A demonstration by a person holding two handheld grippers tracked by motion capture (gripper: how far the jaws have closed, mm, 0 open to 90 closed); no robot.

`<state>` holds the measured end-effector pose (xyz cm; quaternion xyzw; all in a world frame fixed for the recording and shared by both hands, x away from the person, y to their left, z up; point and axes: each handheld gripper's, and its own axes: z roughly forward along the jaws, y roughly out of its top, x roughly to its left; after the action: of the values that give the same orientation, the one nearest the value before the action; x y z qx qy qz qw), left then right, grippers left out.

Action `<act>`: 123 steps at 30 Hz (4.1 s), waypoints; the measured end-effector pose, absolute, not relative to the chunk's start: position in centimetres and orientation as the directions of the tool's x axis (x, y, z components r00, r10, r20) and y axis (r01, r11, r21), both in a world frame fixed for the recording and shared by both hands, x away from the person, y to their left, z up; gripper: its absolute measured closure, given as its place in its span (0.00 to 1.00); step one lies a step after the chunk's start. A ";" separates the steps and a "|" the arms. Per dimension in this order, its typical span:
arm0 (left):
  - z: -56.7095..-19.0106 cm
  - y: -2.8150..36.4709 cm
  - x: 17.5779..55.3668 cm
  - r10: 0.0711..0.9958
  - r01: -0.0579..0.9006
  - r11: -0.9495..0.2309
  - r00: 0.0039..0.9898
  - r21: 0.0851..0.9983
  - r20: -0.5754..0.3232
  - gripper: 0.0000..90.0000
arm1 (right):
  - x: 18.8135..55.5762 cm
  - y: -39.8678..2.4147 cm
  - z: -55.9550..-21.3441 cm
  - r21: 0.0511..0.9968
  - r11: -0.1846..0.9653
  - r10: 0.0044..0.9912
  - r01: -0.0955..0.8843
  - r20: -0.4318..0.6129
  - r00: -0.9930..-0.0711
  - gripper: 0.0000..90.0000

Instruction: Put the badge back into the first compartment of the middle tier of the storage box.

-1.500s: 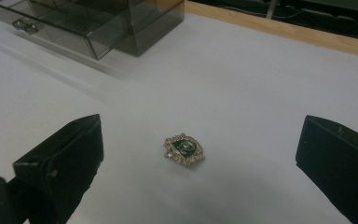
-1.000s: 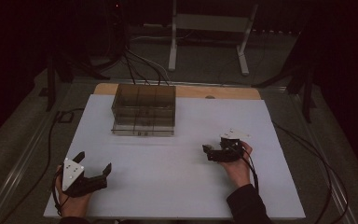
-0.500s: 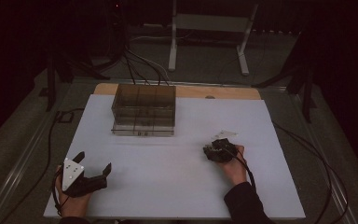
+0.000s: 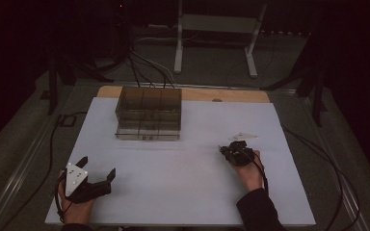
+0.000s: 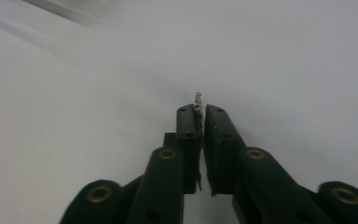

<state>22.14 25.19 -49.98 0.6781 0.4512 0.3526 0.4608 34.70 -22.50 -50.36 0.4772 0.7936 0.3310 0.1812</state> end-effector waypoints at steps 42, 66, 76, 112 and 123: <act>-50.1 25.1 22.2 0.937 0.288 -0.170 0.344 0.942 0.064 0.01 | 34.1 -21.0 -47.4 0.735 0.287 0.861 0.615 0.084 -0.501 0.97; -50.1 25.2 22.2 0.938 0.290 -0.171 0.340 0.941 0.066 0.01 | 35.1 -18.0 -45.1 0.759 0.281 0.832 0.588 0.112 -0.543 0.97; -50.1 25.2 22.2 0.939 0.293 -0.169 0.337 0.941 0.063 0.01 | 35.6 -16.9 -44.3 0.769 0.271 0.820 0.579 0.131 -0.557 0.97; -50.1 25.2 22.2 0.938 0.292 -0.170 0.339 0.941 0.064 0.01 | 37.1 -13.2 -42.5 0.802 0.261 0.774 0.537 0.158 -0.613 0.97; -50.1 25.3 22.2 0.940 0.292 -0.165 0.337 0.942 0.061 0.01 | 37.4 -12.0 -42.4 0.804 0.268 0.764 0.530 0.158 -0.626 0.97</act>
<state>22.18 25.28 -50.08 0.6768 0.4550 0.3531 0.4586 37.36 -12.03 -42.41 0.4119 0.7853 0.4431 0.1319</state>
